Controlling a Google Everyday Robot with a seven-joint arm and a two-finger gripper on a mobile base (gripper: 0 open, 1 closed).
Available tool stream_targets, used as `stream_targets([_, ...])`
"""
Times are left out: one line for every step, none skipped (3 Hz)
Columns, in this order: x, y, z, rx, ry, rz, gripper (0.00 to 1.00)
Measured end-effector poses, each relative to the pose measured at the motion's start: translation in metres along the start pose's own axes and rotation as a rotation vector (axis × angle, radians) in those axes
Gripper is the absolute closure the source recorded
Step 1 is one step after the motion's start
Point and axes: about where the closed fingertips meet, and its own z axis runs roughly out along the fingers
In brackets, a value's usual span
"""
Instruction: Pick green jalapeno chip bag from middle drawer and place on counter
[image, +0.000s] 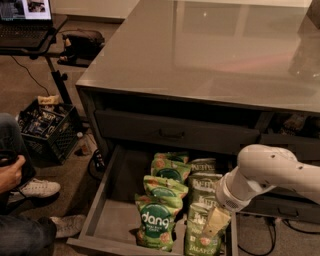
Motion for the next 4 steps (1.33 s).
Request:
stream_targets([0.013,-0.002,0.027,-0.04,0.005,0.046,0.14])
stream_targets([0.023,-0.009,0.046,-0.063,0.012,0.076,0.14])
stream_targets([0.029,-0.018,0.061,-0.075,0.018,0.087,0.14])
stream_targets([0.035,-0.023,0.081,-0.101,0.027,0.096,0.15])
